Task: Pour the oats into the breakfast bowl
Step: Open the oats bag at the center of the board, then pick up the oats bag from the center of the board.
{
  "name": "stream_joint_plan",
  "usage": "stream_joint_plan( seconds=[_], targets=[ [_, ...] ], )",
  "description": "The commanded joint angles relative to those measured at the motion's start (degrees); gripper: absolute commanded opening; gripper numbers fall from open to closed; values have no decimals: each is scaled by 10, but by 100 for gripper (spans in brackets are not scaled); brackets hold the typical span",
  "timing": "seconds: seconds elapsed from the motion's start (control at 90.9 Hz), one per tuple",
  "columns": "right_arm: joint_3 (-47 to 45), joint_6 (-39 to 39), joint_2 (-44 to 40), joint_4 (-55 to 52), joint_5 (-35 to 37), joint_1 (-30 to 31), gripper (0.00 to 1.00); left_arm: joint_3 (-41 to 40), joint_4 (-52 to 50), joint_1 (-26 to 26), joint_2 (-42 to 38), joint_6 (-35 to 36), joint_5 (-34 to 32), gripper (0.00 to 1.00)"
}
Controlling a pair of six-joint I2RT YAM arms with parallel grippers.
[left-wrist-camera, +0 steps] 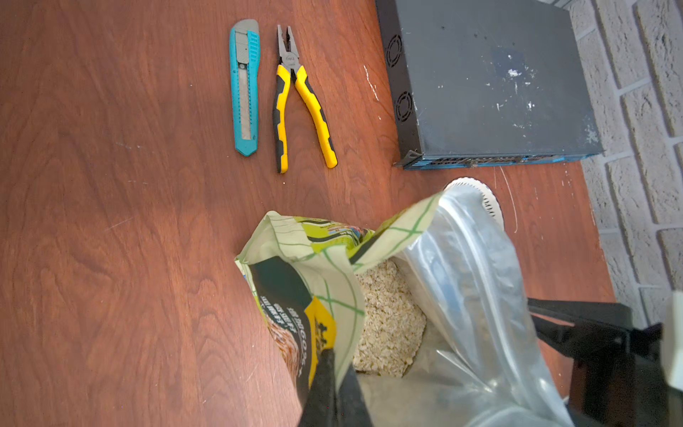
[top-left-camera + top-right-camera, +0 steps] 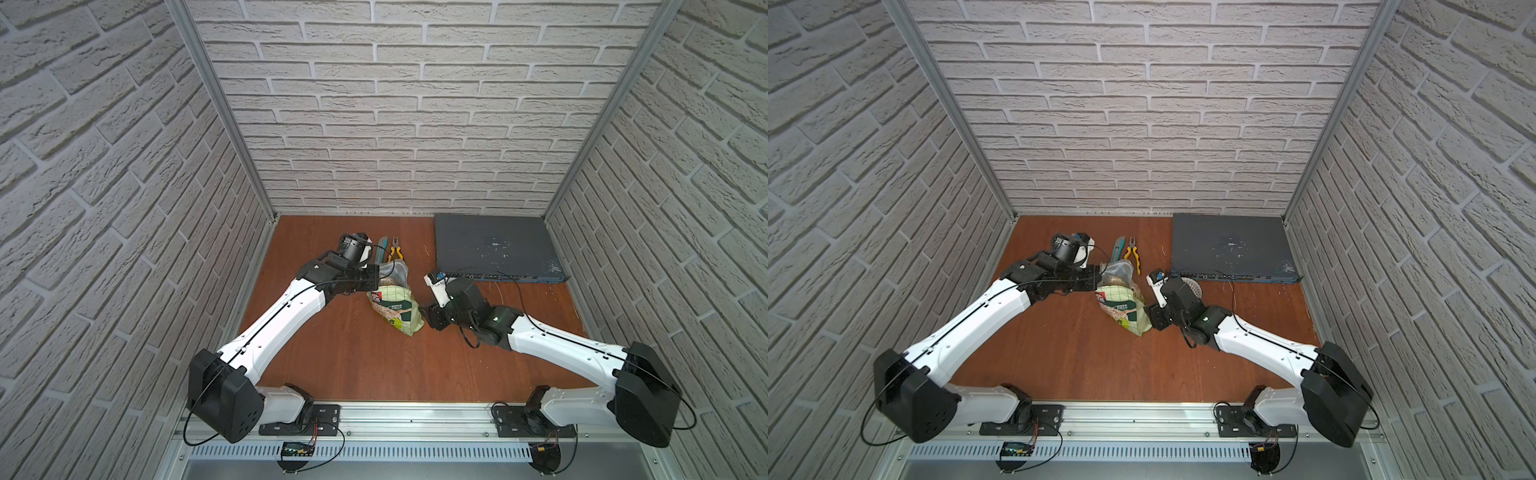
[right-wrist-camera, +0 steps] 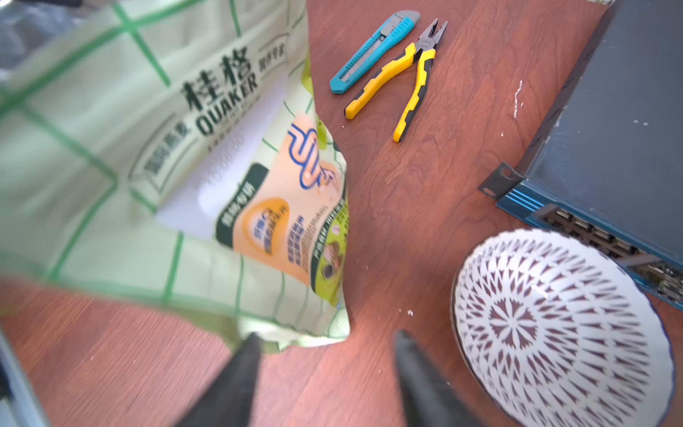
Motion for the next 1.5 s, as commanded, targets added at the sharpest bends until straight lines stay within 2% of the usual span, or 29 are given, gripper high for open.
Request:
stream_joint_plan(
  seconds=[0.0, 0.088, 0.209, 0.407, 0.649, 0.869, 0.979, 1.122, 1.386, 1.441, 1.485],
  targets=[
    [-44, -23, -29, 103, -55, 1, 92, -11, 1, 0, -20, -25, -10, 0],
    [-67, -38, -12, 151, -90, 9, 100, -11, -1, 0, -23, -28, -10, 0],
    [-96, -45, 31, 256, -89, 28, 100, -11, -2, -3, -26, -30, -12, 0],
    [-87, -24, 125, 338, -87, 33, 100, -18, -3, -4, -29, -34, -22, 0],
    [-76, 30, 222, 409, -91, 35, 100, -35, 3, -5, -35, -41, -42, 0],
    [-56, 55, 299, 423, -94, 35, 99, -47, 3, -3, -36, -44, -47, 0],
    [-42, 62, 323, 411, -95, 35, 88, -54, 3, -1, -42, -45, -55, 0],
    [-29, 68, 344, 402, -97, 35, 63, -61, -7, 5, -55, -45, -66, 0],
    [-36, 55, 323, 387, -65, 27, 12, -65, -58, 11, -87, -40, -105, 0],
    [-38, 55, 321, 388, -60, 25, 5, -64, -70, 11, -93, -39, -114, 0],
    [-38, 55, 318, 386, -56, 22, 4, -62, -79, 11, -97, -39, -122, 0]
  ],
)
